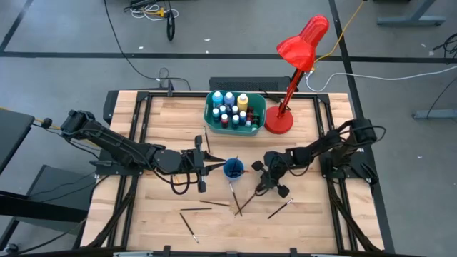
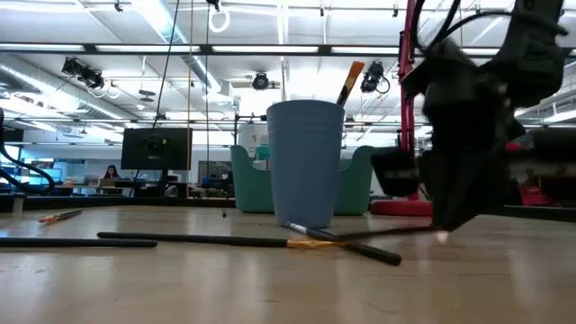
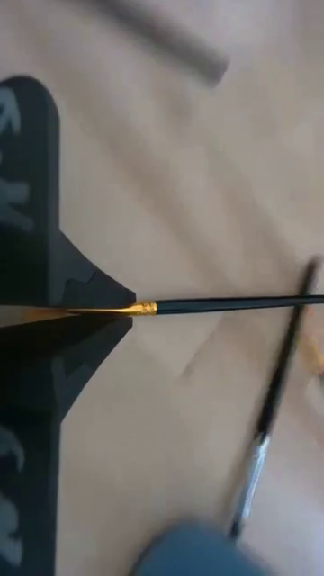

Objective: Pick & Place Paint Supplies
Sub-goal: Put the gold paint brush into the blue cup

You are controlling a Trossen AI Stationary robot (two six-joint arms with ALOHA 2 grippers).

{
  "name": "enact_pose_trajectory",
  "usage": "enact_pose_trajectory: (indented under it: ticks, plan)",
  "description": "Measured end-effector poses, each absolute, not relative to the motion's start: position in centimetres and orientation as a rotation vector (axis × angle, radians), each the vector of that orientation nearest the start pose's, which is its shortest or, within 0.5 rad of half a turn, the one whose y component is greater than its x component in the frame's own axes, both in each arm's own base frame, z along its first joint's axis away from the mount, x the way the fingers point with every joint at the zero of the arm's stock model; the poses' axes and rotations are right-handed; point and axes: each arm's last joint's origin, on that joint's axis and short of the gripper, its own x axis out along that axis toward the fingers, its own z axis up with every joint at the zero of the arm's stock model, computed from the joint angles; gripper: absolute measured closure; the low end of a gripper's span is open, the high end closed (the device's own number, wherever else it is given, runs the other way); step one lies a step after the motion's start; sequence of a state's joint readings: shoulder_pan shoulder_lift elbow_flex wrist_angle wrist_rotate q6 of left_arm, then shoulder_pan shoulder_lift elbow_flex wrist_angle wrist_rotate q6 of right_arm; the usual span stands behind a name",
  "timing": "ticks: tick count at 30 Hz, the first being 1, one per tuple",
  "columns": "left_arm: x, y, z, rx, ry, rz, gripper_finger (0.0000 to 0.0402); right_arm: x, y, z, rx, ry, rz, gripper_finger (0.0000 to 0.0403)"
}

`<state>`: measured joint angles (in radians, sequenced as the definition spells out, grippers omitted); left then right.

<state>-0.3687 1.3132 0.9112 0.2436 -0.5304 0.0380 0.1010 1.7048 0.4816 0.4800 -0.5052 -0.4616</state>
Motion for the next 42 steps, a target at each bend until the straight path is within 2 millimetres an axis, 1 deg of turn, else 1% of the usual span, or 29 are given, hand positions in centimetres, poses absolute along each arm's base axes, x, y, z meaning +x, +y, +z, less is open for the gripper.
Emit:
enact_pose_trajectory:
  ticks: [3, 6, 11, 13, 16, 18, 21, 23, 25, 27, 29, 32, 34, 38, 42]
  plan:
    - [27.9, -9.2, 30.4, 0.107, 0.146, 0.159, 0.0354, 26.2, 4.8, 10.8, -0.296, 0.54, 0.724, 0.0401]
    - [27.9, -9.2, 30.4, 0.107, 0.145, 0.158, 0.0354, 25.4, 5.5, 11.1, -0.362, 0.586, 0.702, 0.0402]
    - [27.9, -9.2, 30.4, 0.108, 0.145, 0.158, 0.0354, 24.6, 7.0, 13.4, -0.526, 0.553, 0.605, 0.0402]
    - [27.9, -9.2, 30.4, 0.109, 0.146, 0.158, 0.0354, 24.2, 7.6, 14.8, -0.619, 0.524, 0.569, 0.0402]
    - [27.9, -9.2, 30.4, 0.11, 0.146, 0.158, 0.0354, 23.9, 8.7, 17.8, -0.792, 0.423, 0.567, 0.0403]
    - [27.9, -9.2, 30.3, 0.111, 0.148, 0.157, 0.0354, 23.7, 9.3, 19.7, -0.923, 0.373, 0.533, 0.0403]
    - [27.9, -9.2, 30.3, 0.112, 0.15, 0.157, 0.0354, 23.8, 9.6, 22.5, -1.174, 0.351, 0.396, 0.0403]
    - [27.9, -9.2, 30.3, 0.112, 0.151, 0.156, 0.0354, 24.0, 9.4, 23.6, -1.39, 0.405, 0.285, 0.0403]
    - [27.9, -9.3, 30.3, 0.113, 0.153, 0.156, 0.0354, 24.3, 9.0, 24.3, -1.607, 0.471, 0.187, 0.0403]
    - [27.9, -9.3, 30.3, 0.114, 0.155, 0.156, 0.0354, 24.6, 8.7, 25.0, -1.805, 0.524, 0.135, 0.0403]
    - [27.8, -9.3, 30.2, 0.115, 0.156, 0.156, 0.0354, 24.8, 8.4, 25.4, -1.943, 0.556, 0.112, 0.0403]
    - [27.9, -9.3, 30.3, 0.114, 0.155, 0.156, 0.0354, 25.2, 8.1, 26.2, -2.002, 0.539, 0.045, 0.0403]
    - [27.9, -9.3, 30.3, 0.114, 0.155, 0.156, 0.0354, 25.3, 8.0, 26.5, -2.038, 0.529, 0.029, 0.0403]
    - [27.8, -9.2, 30.2, 0.116, 0.158, 0.156, 0.0354, 25.3, 7.8, 26.3, -2.172, 0.553, 0.079, 0.0403]
    - [27.8, -9.2, 30.2, 0.115, 0.157, 0.156, 0.0354, 25.1, 7.7, 25.7, -2.2, 0.598, 0.148, 0.0403]
